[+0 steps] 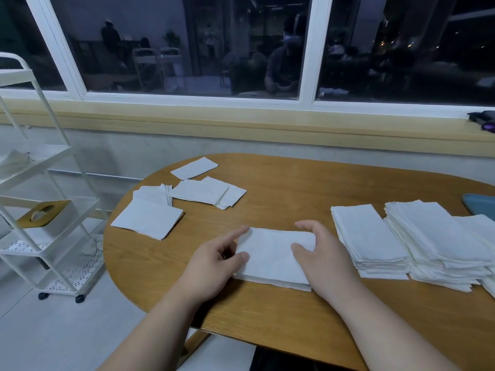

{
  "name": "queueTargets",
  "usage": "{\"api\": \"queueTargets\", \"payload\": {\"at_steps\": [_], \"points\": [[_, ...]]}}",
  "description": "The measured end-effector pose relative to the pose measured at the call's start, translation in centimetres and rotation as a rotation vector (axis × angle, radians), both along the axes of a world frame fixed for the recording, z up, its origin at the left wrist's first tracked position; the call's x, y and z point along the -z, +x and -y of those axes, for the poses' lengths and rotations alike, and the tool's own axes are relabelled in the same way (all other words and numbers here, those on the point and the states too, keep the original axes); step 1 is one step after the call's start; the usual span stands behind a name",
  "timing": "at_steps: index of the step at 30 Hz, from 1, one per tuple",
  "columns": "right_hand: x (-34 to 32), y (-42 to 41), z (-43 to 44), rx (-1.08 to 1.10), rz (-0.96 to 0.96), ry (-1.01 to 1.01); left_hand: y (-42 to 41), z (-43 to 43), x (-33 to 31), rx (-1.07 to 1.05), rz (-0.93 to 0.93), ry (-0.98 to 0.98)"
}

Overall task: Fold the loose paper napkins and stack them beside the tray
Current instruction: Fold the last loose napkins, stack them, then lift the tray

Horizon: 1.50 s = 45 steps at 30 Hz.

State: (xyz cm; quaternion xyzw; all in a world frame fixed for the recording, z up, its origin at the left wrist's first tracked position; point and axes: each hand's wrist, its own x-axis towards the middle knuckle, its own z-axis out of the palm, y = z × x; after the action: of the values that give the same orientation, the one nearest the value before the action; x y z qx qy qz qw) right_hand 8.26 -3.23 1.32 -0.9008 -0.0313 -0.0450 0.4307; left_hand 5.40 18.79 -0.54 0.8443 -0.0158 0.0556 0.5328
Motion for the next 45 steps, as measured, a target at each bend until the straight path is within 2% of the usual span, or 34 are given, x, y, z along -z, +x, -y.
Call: {"api": "queueTargets", "payload": {"at_steps": [6,14,17,22,28,32,39,45], "points": [[0.9,0.1,0.4,0.011,0.003,-0.214,0.1,0.5,0.1,-0.002,-0.02,0.249],[1.6,0.4,0.4,-0.031,0.034,-0.429,0.6,0.8,0.9,-0.075,0.065,0.455],[1.7,0.5,0.6,-0.033,0.071,-0.42,0.7,0.7,1.1,-0.086,0.078,0.414],[0.9,1.8,-0.3,-0.112,0.108,-0.37,1.0,-0.4,0.3,-0.193,0.034,0.129],[-1.3,6.4,-5.6,-0.249,0.131,-0.322,3.0,-5.3,-0.3,-0.342,0.042,0.324],[-1.0,10.2,-10.6,-0.344,0.145,-0.355,3.8,-5.8,0.4,-0.473,0.055,0.33],[0.1,15.9,-17.1,-0.45,0.142,-0.573,4.7,-6.3,1.6,-0.443,0.116,0.407],[0.5,17.5,-18.4,-0.484,0.183,-0.708,4.9,-6.4,1.6,-0.423,0.108,0.443]]}}
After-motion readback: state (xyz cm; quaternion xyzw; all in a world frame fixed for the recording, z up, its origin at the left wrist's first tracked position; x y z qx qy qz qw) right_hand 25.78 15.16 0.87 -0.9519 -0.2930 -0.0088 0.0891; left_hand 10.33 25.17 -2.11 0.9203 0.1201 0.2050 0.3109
